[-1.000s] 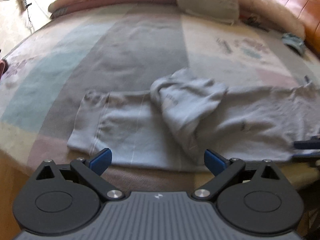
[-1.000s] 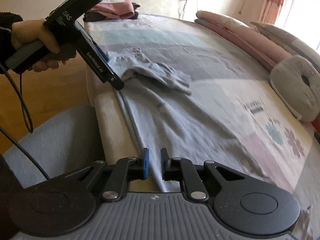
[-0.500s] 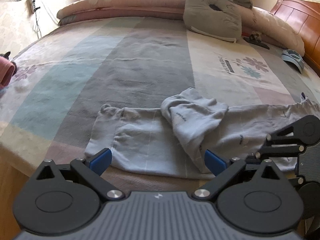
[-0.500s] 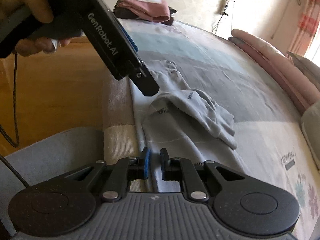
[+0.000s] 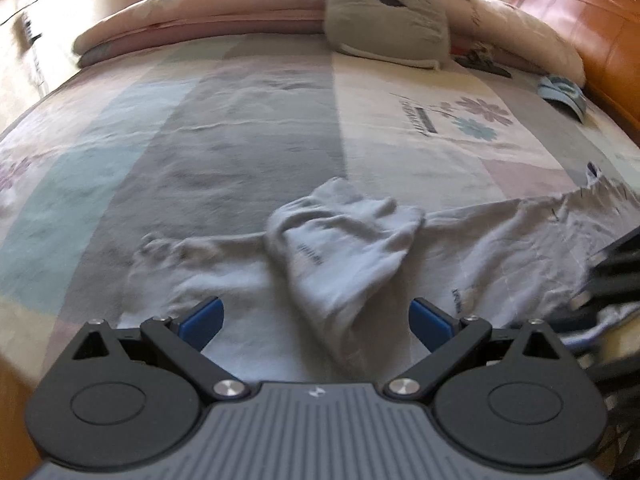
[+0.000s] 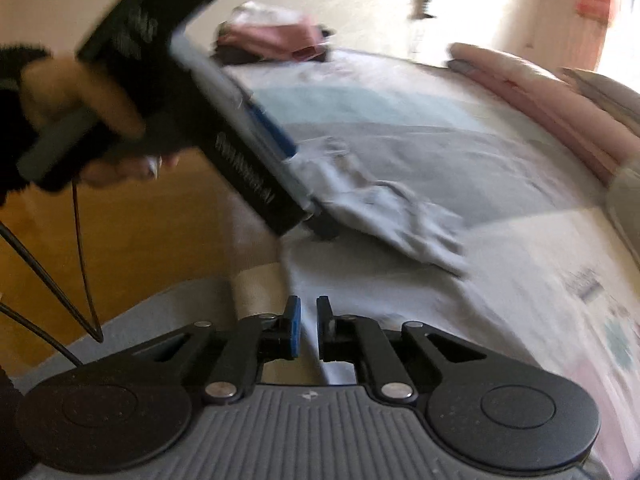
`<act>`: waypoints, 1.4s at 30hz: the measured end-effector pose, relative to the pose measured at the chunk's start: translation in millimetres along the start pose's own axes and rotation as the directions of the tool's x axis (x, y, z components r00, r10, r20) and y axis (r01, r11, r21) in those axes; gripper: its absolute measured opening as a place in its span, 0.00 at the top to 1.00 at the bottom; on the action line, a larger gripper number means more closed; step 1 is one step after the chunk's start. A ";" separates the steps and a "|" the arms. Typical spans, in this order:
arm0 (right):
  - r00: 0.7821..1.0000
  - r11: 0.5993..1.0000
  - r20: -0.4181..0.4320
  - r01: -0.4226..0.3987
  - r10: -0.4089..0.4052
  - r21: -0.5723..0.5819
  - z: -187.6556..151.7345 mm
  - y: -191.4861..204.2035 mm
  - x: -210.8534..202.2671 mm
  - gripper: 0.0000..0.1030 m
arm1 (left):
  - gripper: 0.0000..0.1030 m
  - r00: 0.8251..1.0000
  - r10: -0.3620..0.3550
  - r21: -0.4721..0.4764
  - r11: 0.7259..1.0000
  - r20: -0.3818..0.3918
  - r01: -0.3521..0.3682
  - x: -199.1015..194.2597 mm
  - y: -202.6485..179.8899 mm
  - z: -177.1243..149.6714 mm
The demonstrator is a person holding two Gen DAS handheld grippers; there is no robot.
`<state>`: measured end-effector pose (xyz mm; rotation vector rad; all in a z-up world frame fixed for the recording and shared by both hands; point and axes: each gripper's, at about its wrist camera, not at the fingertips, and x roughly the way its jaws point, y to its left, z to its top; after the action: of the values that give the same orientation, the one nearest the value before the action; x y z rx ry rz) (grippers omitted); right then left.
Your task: Fold clothes
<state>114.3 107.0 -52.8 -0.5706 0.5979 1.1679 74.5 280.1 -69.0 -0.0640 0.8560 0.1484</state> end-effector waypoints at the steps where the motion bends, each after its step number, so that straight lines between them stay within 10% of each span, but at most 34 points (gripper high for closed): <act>1: 0.999 0.999 -0.001 0.032 -0.032 0.032 -6.6 -5.8 -10.8 0.86 | 0.04 1.000 0.003 0.018 1.000 -0.001 -0.003 5.7 -3.9 2.5; 11: 0.905 0.833 -0.206 0.425 -0.373 0.354 -109.3 -78.3 -87.1 0.73 | 0.03 0.985 0.172 0.077 0.982 0.013 -0.172 31.7 -0.9 2.7; 18: 0.919 0.796 -0.222 0.393 -0.326 0.460 -137.3 -75.2 -90.8 0.64 | 0.02 0.977 0.211 0.012 0.977 -0.020 -0.211 19.6 23.0 -7.3; 29: 0.921 0.801 -0.196 0.390 -0.338 0.454 -126.3 -69.3 -78.3 0.51 | 0.04 0.962 0.265 0.237 0.932 0.074 -0.275 38.1 -30.5 14.0; 42: 0.926 0.804 -0.189 0.378 -0.327 0.458 -124.9 -67.4 -79.3 0.48 | 0.04 0.930 0.363 -0.020 0.932 0.057 -0.362 5.1 37.4 -14.0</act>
<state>139.8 -51.2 -79.9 -0.2853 0.8045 0.5975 61.4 316.0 -81.9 0.0917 0.8013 0.5001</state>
